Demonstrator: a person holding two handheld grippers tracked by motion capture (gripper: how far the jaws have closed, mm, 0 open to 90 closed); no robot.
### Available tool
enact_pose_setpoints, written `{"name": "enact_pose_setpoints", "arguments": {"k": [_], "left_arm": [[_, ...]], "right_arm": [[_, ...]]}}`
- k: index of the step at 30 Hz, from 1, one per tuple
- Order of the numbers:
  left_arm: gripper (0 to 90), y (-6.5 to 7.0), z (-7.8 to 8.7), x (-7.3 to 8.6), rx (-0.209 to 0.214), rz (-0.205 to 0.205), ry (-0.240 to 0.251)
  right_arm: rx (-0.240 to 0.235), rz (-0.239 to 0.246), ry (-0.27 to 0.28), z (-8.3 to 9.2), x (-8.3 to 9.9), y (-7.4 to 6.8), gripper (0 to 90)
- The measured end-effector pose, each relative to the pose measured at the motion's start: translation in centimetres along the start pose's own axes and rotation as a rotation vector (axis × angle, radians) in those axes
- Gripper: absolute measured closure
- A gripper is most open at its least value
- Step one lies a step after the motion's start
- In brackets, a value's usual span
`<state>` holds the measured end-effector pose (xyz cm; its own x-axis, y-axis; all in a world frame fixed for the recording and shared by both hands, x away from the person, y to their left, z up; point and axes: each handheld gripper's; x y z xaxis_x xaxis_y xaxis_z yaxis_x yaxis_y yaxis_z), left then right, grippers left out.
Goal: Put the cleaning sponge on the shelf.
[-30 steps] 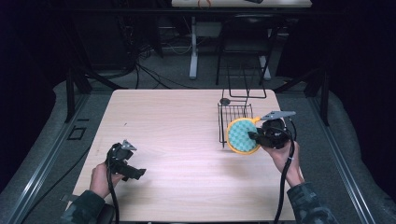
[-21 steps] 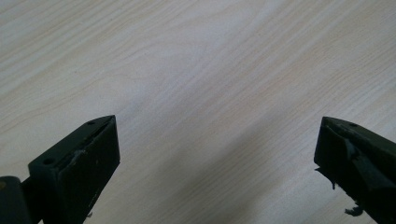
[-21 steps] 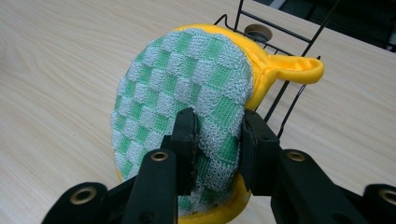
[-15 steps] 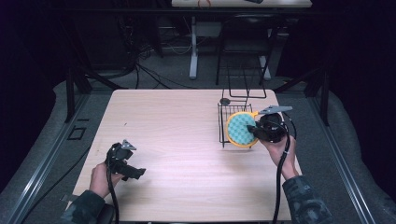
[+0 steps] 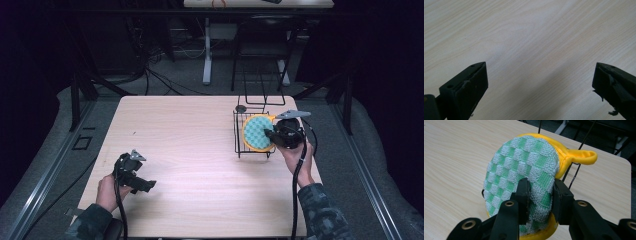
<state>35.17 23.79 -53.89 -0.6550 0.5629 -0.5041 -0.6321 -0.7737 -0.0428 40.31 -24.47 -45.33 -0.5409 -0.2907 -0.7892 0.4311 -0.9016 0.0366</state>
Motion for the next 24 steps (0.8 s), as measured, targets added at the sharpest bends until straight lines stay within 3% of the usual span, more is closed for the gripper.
{"name": "enact_pose_setpoints", "arguments": {"k": [21, 24], "left_arm": [[0.6, 0.1, 0.0, 0.0, 0.000, 0.000, 0.004], [0.5, 0.1, 0.0, 0.0, 0.006, -0.002, 0.005]], "right_arm": [[0.069, -0.016, 0.003, -3.9, 0.6, 0.1, 69.6], [0.064, -0.043, 0.006, -4.0, 0.9, 0.4, 69.5]]}}
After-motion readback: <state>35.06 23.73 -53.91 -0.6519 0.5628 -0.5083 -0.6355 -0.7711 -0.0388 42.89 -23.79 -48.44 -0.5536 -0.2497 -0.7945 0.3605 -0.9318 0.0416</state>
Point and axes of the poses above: each handheld gripper's, and its own axes: z roughly backward along the jaws, x roughly out of its underside, y roughly to its right, and after that the axes turned 1 degree about -z, right-handed
